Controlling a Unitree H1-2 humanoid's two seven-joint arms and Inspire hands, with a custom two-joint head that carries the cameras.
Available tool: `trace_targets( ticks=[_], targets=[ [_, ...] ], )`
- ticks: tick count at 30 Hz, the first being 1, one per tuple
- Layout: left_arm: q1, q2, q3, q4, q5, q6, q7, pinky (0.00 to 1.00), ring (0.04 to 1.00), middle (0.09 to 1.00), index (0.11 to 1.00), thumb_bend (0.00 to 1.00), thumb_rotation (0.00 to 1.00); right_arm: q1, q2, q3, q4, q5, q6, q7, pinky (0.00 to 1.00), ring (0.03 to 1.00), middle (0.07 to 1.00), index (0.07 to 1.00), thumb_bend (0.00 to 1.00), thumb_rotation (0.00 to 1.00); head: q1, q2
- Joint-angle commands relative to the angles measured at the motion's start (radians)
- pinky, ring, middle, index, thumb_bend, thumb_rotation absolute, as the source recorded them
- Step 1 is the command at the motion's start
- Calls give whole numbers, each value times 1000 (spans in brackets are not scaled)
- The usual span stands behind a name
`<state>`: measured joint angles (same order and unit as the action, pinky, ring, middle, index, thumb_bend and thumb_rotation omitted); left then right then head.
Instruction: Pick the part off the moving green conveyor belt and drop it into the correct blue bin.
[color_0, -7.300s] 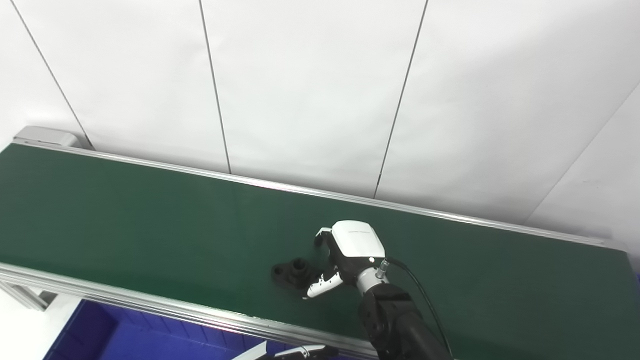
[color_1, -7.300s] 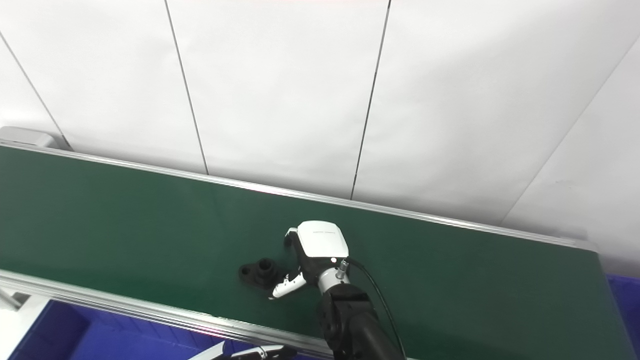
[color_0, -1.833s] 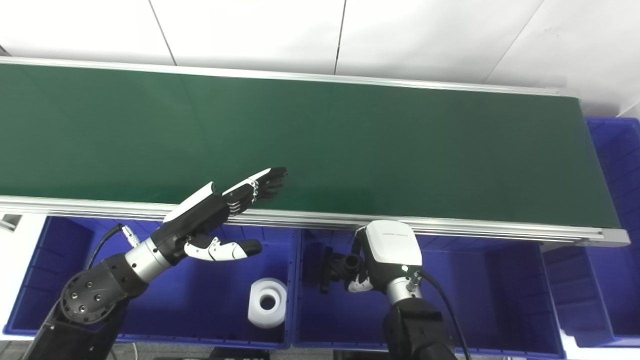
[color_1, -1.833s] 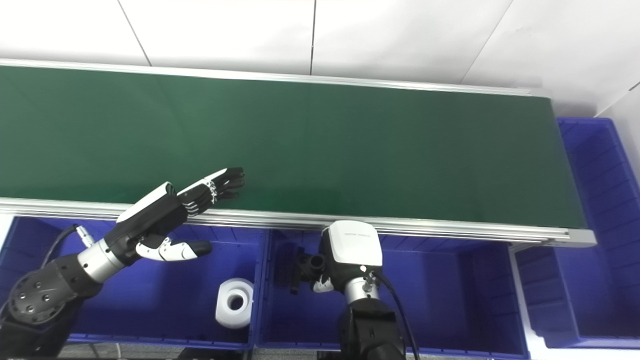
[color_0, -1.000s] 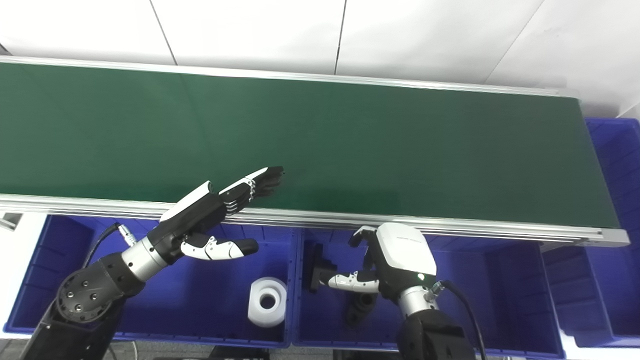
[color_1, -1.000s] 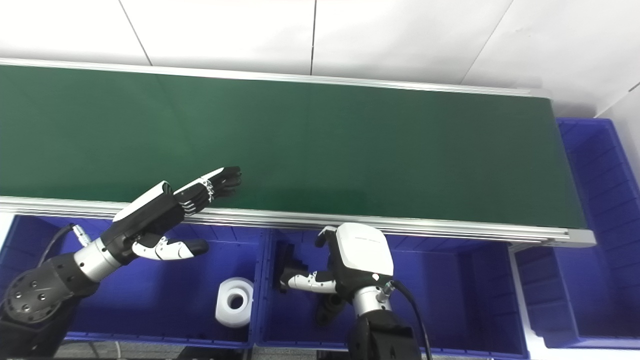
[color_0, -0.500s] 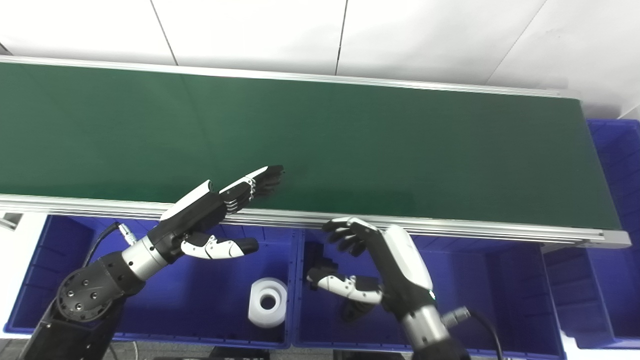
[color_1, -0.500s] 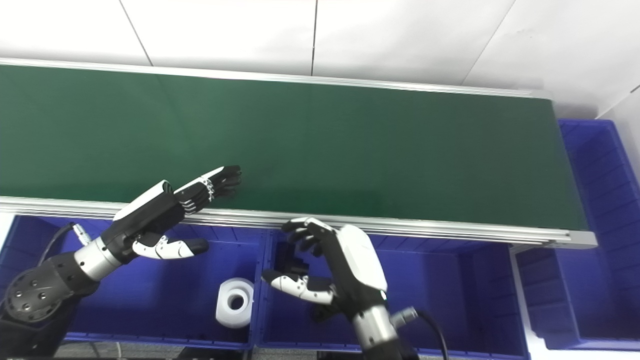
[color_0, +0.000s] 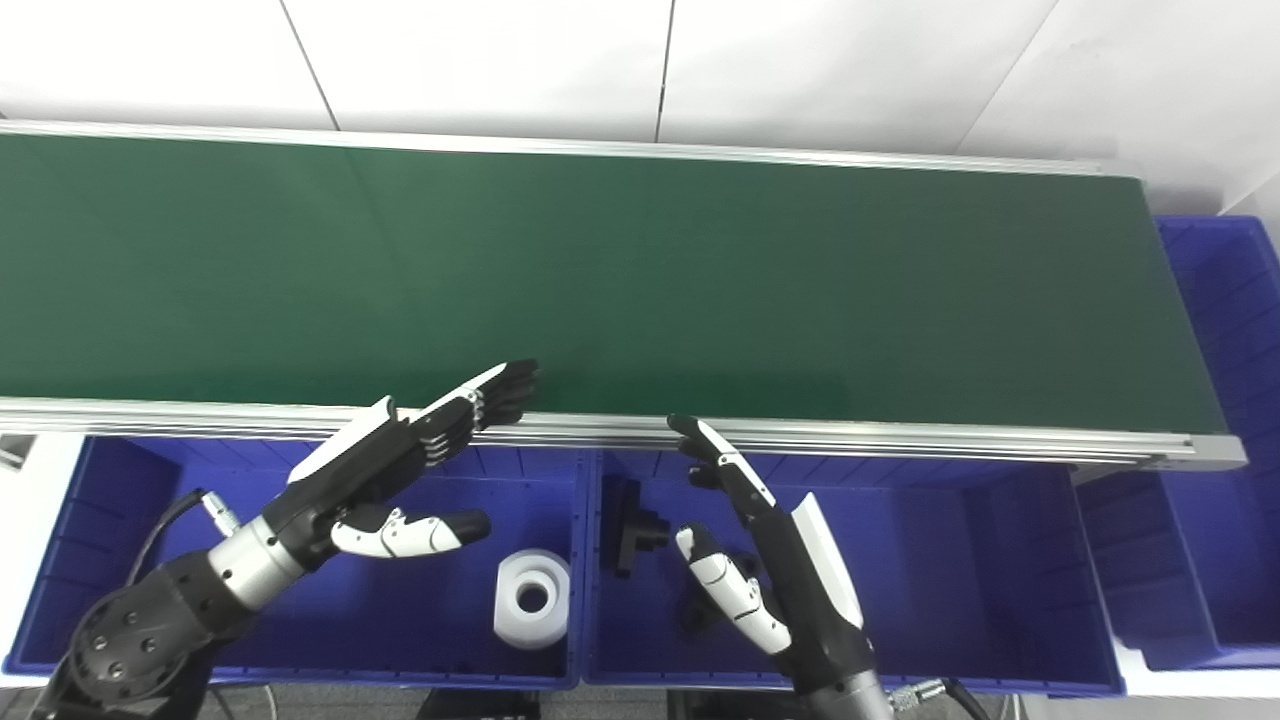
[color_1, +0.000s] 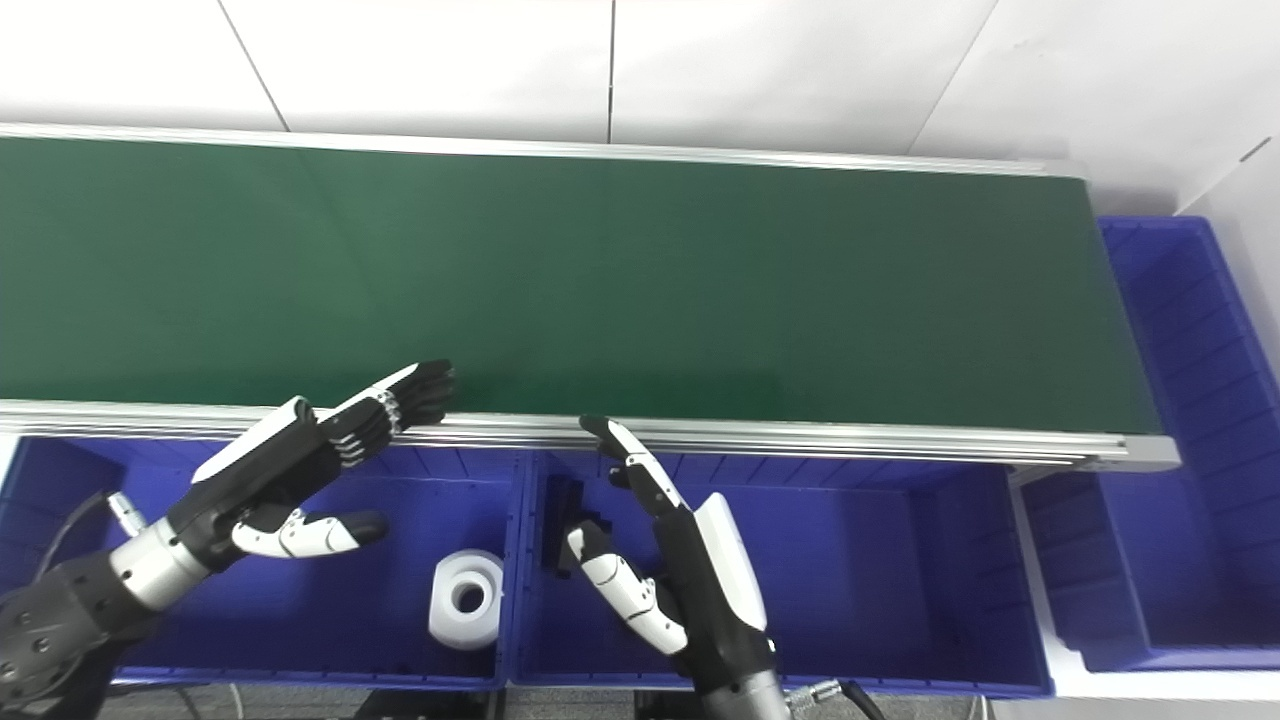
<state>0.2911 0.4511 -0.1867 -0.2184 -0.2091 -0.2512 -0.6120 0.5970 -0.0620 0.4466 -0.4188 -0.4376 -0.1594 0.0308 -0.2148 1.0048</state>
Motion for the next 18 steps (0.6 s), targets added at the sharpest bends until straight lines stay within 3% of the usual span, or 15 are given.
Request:
trace_targets(
  ticks=[1,18],
  targets=[
    [9,19,7,-34,-8,-15,5,938,983,1000,988,403,501,-1,4,8,-17,11,-48,-6,857,929,953,935,409,989,2,1],
    [34,9,1,-52,0,-6,11,947,982,1000,988,412,493,-24,3,16,-22,20,-19,11,859,931,959,942,423,982,6,6]
  ],
)
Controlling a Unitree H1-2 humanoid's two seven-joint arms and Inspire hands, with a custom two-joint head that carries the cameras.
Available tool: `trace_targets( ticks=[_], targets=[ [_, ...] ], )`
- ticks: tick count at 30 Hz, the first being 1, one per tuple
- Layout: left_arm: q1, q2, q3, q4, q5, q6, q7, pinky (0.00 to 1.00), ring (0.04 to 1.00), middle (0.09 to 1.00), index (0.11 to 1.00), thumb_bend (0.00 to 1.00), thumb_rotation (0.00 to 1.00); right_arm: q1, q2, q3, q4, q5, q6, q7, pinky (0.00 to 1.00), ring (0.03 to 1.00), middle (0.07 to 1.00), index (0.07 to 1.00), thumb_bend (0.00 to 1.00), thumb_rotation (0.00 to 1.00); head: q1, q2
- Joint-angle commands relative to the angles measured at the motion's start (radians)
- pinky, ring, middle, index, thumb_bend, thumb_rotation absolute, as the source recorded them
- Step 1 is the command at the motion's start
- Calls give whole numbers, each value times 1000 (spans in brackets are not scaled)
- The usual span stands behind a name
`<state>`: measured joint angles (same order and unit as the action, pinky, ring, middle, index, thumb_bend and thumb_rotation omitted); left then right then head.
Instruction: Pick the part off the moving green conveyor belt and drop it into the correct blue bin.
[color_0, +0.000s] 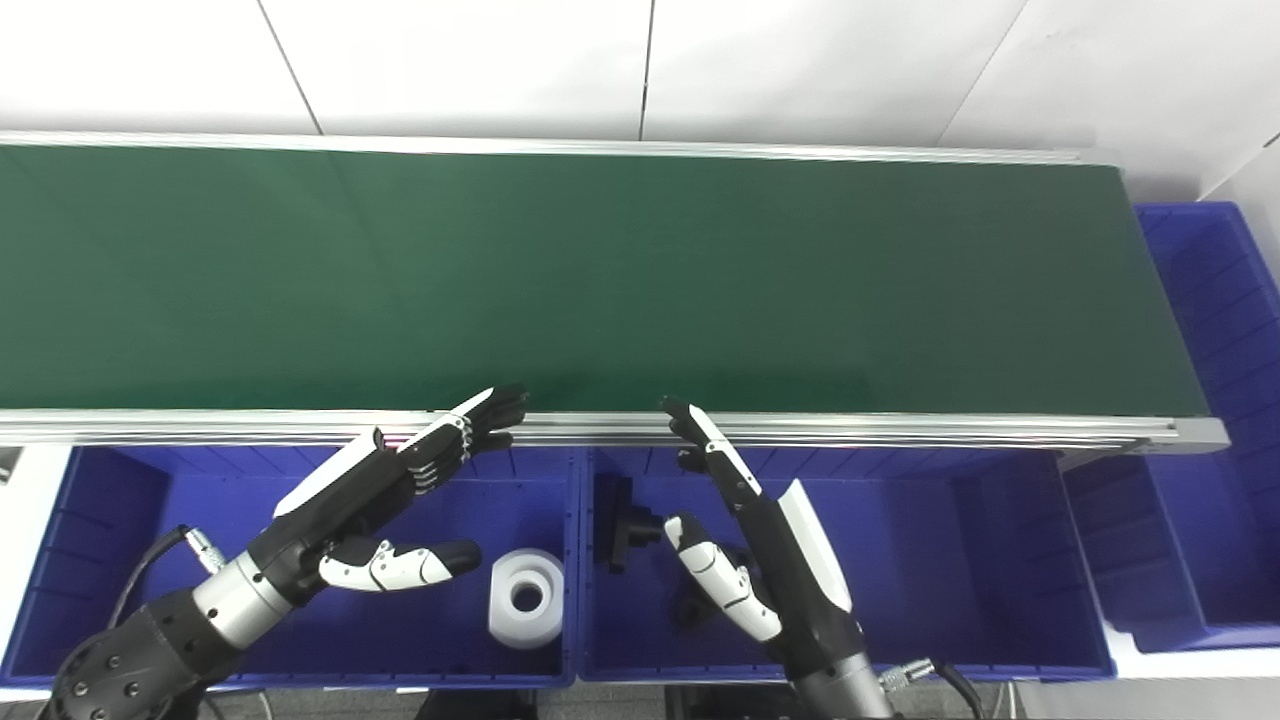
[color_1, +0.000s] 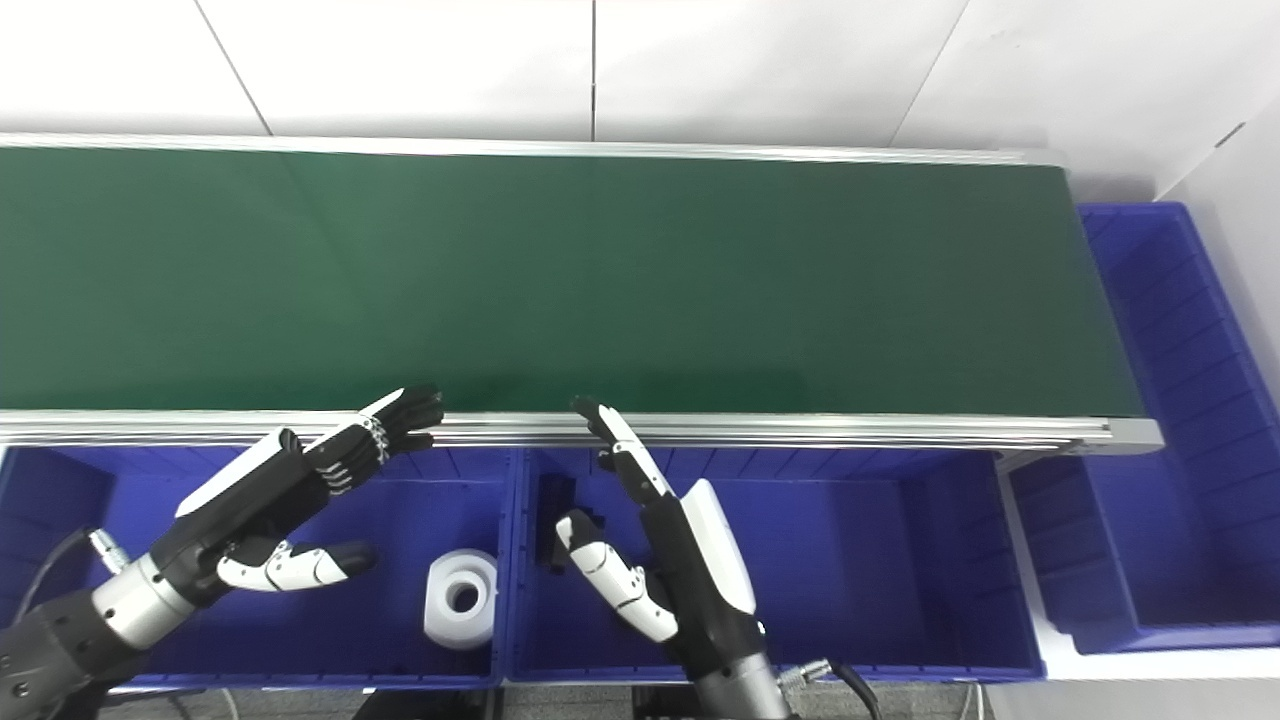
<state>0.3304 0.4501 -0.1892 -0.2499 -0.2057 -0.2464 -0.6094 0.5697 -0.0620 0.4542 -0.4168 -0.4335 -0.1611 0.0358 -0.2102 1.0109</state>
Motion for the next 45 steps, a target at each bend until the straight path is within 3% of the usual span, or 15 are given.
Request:
trace_targets(
  ticks=[1,45],
  targets=[
    [-5,9,3,-21,-2,-9,10,945,982,1000,986,415,494,4,3,8,-25,19,-17,7,856,928,955,940,424,978,4,-2],
    [-16,5,3,-22,5,-7,13,934,978,1000,988,404,499,19,5,12,-16,34,-34,9,859,929,953,938,417,961,10,-6]
  ],
)
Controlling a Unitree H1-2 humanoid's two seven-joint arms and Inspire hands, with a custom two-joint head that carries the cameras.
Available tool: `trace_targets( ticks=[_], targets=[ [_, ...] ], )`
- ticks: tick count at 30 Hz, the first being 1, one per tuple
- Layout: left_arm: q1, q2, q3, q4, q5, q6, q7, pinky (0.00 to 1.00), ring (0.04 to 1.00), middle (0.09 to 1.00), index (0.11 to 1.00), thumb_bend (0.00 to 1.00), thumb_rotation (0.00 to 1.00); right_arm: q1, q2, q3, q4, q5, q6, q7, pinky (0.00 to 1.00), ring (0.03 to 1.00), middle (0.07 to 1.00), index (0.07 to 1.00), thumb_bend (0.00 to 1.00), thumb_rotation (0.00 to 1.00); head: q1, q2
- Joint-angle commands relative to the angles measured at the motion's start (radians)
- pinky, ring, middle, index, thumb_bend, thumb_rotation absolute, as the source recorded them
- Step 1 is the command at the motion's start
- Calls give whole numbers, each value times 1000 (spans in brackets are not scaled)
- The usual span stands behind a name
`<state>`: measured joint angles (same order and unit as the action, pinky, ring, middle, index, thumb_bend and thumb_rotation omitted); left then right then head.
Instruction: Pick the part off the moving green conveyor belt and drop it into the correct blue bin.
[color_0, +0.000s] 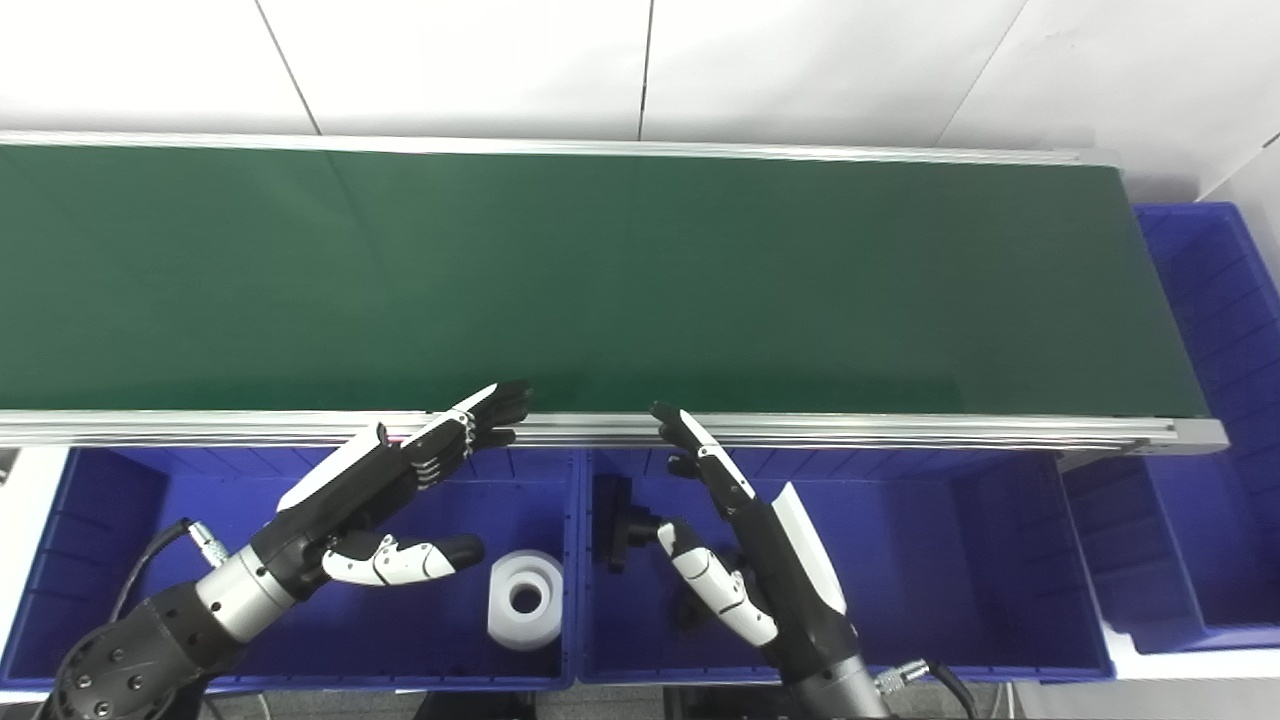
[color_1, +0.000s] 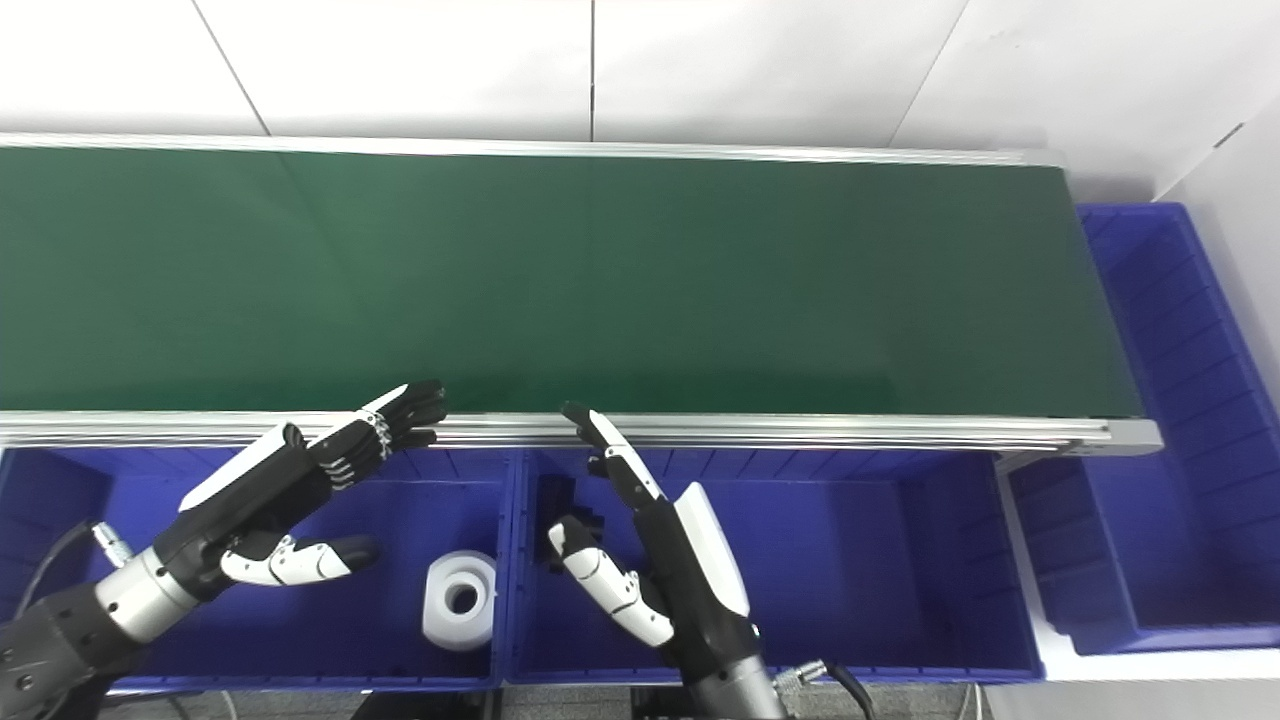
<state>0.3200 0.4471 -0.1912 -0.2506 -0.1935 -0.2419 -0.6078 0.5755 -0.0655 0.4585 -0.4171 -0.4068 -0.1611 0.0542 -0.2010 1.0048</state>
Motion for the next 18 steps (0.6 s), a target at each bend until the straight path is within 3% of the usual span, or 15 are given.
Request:
trace_targets(
  ticks=[1,11,18],
  targets=[
    [-5,8,5,-23,-6,-10,12,935,979,1000,987,402,497,14,9,8,-15,8,-35,-10,859,929,953,937,418,960,2,1],
    [-3,8,4,-12,0,-33,10,927,976,1000,987,391,511,15,7,12,-8,6,-40,-13,861,931,955,938,419,960,8,-10],
    [-6,8,3,-22,-6,-13,13,935,980,1000,987,391,494,15,9,11,-9,3,-38,-16,855,927,950,936,425,958,13,-5]
  ],
)
